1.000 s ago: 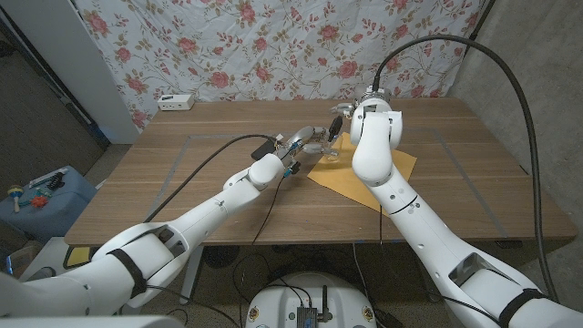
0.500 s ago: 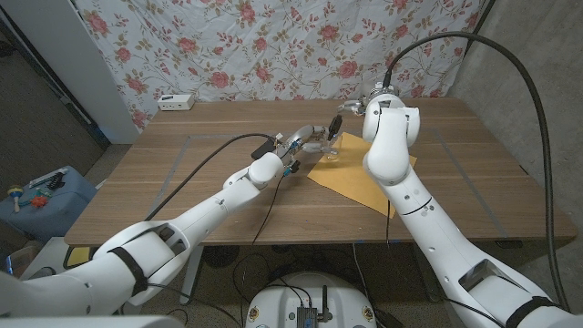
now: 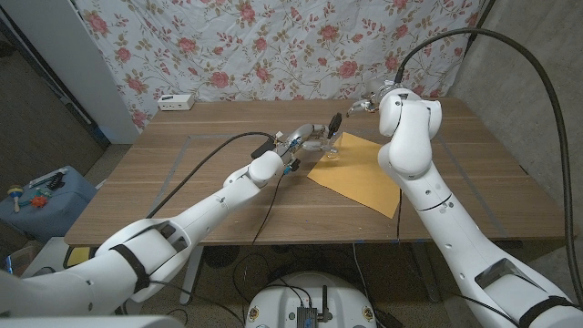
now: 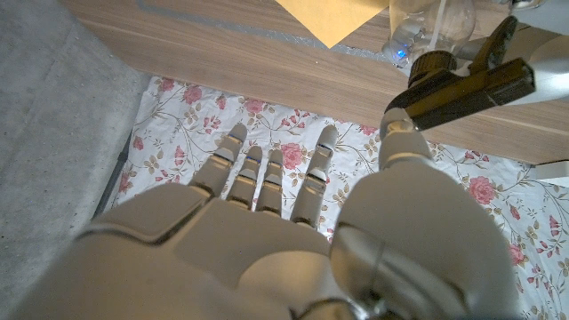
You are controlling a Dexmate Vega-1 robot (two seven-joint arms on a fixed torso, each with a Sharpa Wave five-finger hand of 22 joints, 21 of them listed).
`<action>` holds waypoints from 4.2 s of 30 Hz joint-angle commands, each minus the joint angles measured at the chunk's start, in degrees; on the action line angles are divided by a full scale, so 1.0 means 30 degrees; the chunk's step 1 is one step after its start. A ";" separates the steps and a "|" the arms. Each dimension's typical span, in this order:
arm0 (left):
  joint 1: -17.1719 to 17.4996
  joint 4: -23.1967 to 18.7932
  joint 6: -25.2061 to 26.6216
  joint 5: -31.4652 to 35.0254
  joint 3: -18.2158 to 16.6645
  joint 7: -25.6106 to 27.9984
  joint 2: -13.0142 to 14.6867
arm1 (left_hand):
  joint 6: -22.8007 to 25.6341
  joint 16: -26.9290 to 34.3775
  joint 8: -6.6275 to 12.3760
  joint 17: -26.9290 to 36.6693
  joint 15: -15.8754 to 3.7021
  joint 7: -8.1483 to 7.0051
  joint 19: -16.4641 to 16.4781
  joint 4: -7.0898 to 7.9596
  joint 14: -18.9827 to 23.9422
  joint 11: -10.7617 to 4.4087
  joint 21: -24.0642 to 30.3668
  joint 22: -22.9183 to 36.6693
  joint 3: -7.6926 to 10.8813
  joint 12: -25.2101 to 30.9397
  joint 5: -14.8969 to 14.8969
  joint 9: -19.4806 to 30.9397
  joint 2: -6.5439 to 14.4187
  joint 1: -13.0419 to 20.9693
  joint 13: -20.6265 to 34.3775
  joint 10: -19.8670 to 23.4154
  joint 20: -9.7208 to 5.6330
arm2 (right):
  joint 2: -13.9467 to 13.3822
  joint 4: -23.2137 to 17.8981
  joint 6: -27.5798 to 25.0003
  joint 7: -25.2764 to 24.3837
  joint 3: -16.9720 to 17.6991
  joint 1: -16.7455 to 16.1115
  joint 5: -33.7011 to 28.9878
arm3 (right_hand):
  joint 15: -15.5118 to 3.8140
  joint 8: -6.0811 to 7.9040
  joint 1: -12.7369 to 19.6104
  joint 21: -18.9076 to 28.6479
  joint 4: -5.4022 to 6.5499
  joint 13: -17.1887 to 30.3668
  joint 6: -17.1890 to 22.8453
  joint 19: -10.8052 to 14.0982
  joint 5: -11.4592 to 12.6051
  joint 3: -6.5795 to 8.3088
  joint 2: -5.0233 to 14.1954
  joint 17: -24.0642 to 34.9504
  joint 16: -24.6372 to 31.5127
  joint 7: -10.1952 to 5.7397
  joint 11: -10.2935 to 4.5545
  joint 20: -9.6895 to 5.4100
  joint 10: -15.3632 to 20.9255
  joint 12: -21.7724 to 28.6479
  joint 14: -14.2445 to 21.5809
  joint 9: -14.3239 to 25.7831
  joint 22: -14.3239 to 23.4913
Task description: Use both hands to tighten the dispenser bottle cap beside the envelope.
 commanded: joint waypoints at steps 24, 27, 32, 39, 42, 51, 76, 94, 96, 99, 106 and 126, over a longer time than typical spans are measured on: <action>-0.0080 0.0330 -0.0072 -0.0130 0.0121 -0.0100 -0.0178 | 0.2888 0.0066 0.0118 0.0106 -0.1589 0.0692 0.0144 0.1704 0.0242 -0.0308 -0.0050 0.0033 0.1760 0.0130 0.0194 0.0112 0.2361 -0.1890 0.4481 0.1475 -0.1241 | -0.5094 -0.1375 0.0117 -0.2076 -0.0740 0.1222 0.8391 | 0.0668 -0.1428 0.4283 -0.0100 0.0094 0.0040 -0.4810 -0.2275 0.0841 0.1141 -0.0503 0.0117 -0.0208 -0.0766 -0.0246 0.0338 -0.4534 -0.0046 -0.3678 -0.0219 0.0016; -0.0032 0.0238 -0.0038 -0.0112 0.0107 -0.0044 -0.0144 | 0.2913 0.0066 0.0126 0.0103 -0.1601 0.0689 0.0141 0.1684 0.0247 -0.0291 -0.0051 0.0033 0.1764 0.0114 0.0197 0.0112 0.2349 -0.1868 0.4485 0.1435 -0.1246 | -0.5520 -0.1410 0.0177 -0.2715 -0.0905 0.1352 0.9318 | 0.0661 -0.1410 0.4413 -0.0090 0.0082 0.0038 -0.4810 -0.2300 0.0863 0.1193 -0.0455 0.0112 -0.0203 -0.0769 -0.0238 0.0326 -0.4550 -0.0018 -0.3737 -0.0221 0.0015; 0.0071 0.0031 0.0057 -0.0095 0.0079 0.0030 -0.0069 | 0.2905 0.0060 0.0119 0.0099 -0.1597 0.0691 0.0147 0.1705 0.0243 -0.0340 -0.0048 0.0034 0.1766 0.0110 0.0198 0.0113 0.2362 -0.1900 0.4494 0.1427 -0.1226 | -0.6216 -0.1440 0.0113 -0.3396 -0.1289 0.1737 1.0651 | 0.0623 -0.1247 0.4785 -0.0063 0.0047 0.0030 -0.4579 -0.2384 0.0914 0.1298 -0.0425 0.0079 -0.0174 -0.0768 -0.0352 0.0288 -0.4583 0.0062 -0.3855 -0.0189 0.0009; 0.0226 -0.0187 0.0163 -0.0116 0.0044 0.0114 -0.0017 | 0.2877 0.0061 0.0103 0.0095 -0.1590 0.0663 0.0152 0.1695 0.0254 -0.0340 -0.0045 0.0035 0.1775 0.0102 0.0201 0.0113 0.2362 -0.1894 0.4486 0.1442 -0.1209 | -0.7157 -0.1531 -0.0119 -0.4076 -0.1949 0.2373 1.2092 | 0.0601 -0.1118 0.4889 -0.0048 0.0080 0.0025 -0.4346 -0.2445 0.0927 0.1283 -0.0515 0.0059 -0.0174 -0.0767 -0.0427 0.0258 -0.4673 0.0084 -0.3979 -0.0163 0.0007; 0.0283 -0.0293 0.0217 -0.0093 0.0033 0.0175 0.0013 | 0.2875 0.0064 0.0099 0.0096 -0.1596 0.0671 0.0161 0.1687 0.0260 -0.0305 -0.0042 0.0035 0.1776 0.0109 0.0201 0.0114 0.2356 -0.1888 0.4493 0.1454 -0.1222 | -0.7499 -0.1563 -0.0294 -0.4313 -0.2224 0.2631 1.2606 | 0.0565 -0.1011 0.5083 -0.0029 0.0069 0.0021 -0.4132 -0.2464 0.0960 0.1346 -0.0488 0.0048 -0.0163 -0.0764 -0.0443 0.0244 -0.4702 0.0113 -0.4060 -0.0142 0.0005; 0.0336 -0.0434 0.0245 -0.0044 0.0015 0.0262 0.0046 | 0.2904 0.0050 0.0105 0.0083 -0.1585 0.0713 0.0173 0.1677 0.0250 -0.0293 -0.0038 0.0036 0.1781 0.0109 0.0201 0.0115 0.2343 -0.1888 0.4510 0.1449 -0.1230 | -0.8274 -0.1563 -0.1028 -0.4680 -0.3179 0.3488 1.3750 | 0.0533 -0.0785 0.5365 -0.0007 0.0082 0.0013 -0.3644 -0.2521 0.0999 0.1401 -0.0534 0.0023 -0.0142 -0.0761 -0.0516 0.0232 -0.4797 0.0146 -0.4181 -0.0097 0.0003; 0.0530 -0.0883 0.0346 0.0036 0.0015 0.0275 0.0183 | 0.2901 0.0060 0.0084 0.0103 -0.1583 0.0672 0.0177 0.1690 0.0245 -0.0306 -0.0038 0.0037 0.1790 0.0107 0.0206 0.0118 0.2381 -0.1916 0.4514 0.1501 -0.1203 | -0.9540 -0.1386 -0.2167 -0.5252 -0.5239 0.5686 1.6353 | 0.0656 -0.0233 0.4663 0.0024 0.0778 -0.0001 -0.2172 -0.2777 0.0866 0.1133 -0.0205 0.0125 0.0006 -0.0749 -0.0427 0.0278 -0.5111 0.0206 -0.4523 -0.0037 0.0010; 0.0628 -0.0927 0.0260 0.0012 -0.0008 0.0229 0.0212 | 0.2922 0.0070 0.0079 0.0112 -0.1580 0.0697 0.0174 0.1686 0.0252 -0.0342 -0.0040 0.0037 0.1803 0.0091 0.0212 0.0120 0.2406 -0.1915 0.4528 0.1481 -0.1196 | -0.9994 -0.1989 -0.3728 -0.5784 -0.6175 0.6440 1.7104 | 0.0768 -0.0005 0.3646 0.0112 0.1234 -0.0007 -0.1314 -0.2673 0.0591 0.0679 -0.0252 0.0166 0.0155 -0.0706 -0.0077 0.0259 -0.4713 0.0419 -0.4445 -0.0091 0.0014; 0.0656 -0.0951 0.0254 0.0010 -0.0023 0.0257 0.0223 | 0.2899 0.0074 0.0068 0.0115 -0.1591 0.0723 0.0174 0.1695 0.0256 -0.0311 -0.0040 0.0037 0.1801 0.0097 0.0212 0.0120 0.2412 -0.1926 0.4530 0.1496 -0.1194 | -1.0056 -0.2066 -0.3815 -0.5972 -0.6254 0.6456 1.7161 | 0.0776 0.0080 0.3440 0.0127 0.1313 -0.0009 -0.1044 -0.2638 0.0539 0.0586 -0.0266 0.0168 0.0184 -0.0699 -0.0100 0.0260 -0.4590 0.0463 -0.4405 -0.0099 0.0014; 0.0689 -0.0999 0.0271 0.0011 -0.0051 0.0289 0.0259 | 0.2945 0.0063 0.0084 0.0105 -0.1584 0.0691 0.0177 0.1692 0.0252 -0.0323 -0.0039 0.0037 0.1805 0.0090 0.0213 0.0121 0.2404 -0.1931 0.4536 0.1479 -0.1194 | -1.0071 -0.2152 -0.3971 -0.6266 -0.6381 0.6490 1.7237 | 0.0808 0.0233 0.3119 0.0162 0.1437 -0.0013 -0.0573 -0.2541 0.0468 0.0448 -0.0274 0.0172 0.0258 -0.0683 -0.0006 0.0277 -0.4343 0.0543 -0.4251 -0.0110 0.0014; 0.0708 -0.0992 0.0243 0.0001 -0.0083 0.0309 0.0278 | 0.2916 0.0054 0.0067 0.0098 -0.1588 0.0704 0.0172 0.1675 0.0241 -0.0291 -0.0042 0.0037 0.1803 0.0079 0.0212 0.0121 0.2377 -0.1927 0.4528 0.1476 -0.1200 | -0.9980 -0.2180 -0.4299 -0.6908 -0.6710 0.6639 1.7371 | 0.0627 0.0730 0.2166 0.0241 0.1751 -0.0026 0.1049 -0.2170 0.0292 0.0020 -0.0340 0.0177 0.0416 -0.0683 0.0075 0.0228 -0.3588 0.0720 -0.3832 -0.0193 0.0014; 0.0737 -0.0913 0.0259 -0.0053 -0.0113 0.0384 0.0210 | 0.2914 0.0055 0.0052 0.0106 -0.1573 0.0699 0.0166 0.1686 0.0232 -0.0263 -0.0044 0.0038 0.1811 0.0083 0.0211 0.0122 0.2399 -0.1949 0.4538 0.1510 -0.1122 | -0.9593 -0.1660 -0.6167 -0.6495 -0.9004 0.8566 1.6949 | 0.0799 0.0321 0.0106 0.0215 0.2543 -0.0029 0.0924 -0.1908 -0.0008 -0.0814 -0.0450 0.0235 0.0516 0.0404 0.0504 0.0407 -0.3074 0.0683 -0.3468 -0.0414 0.0025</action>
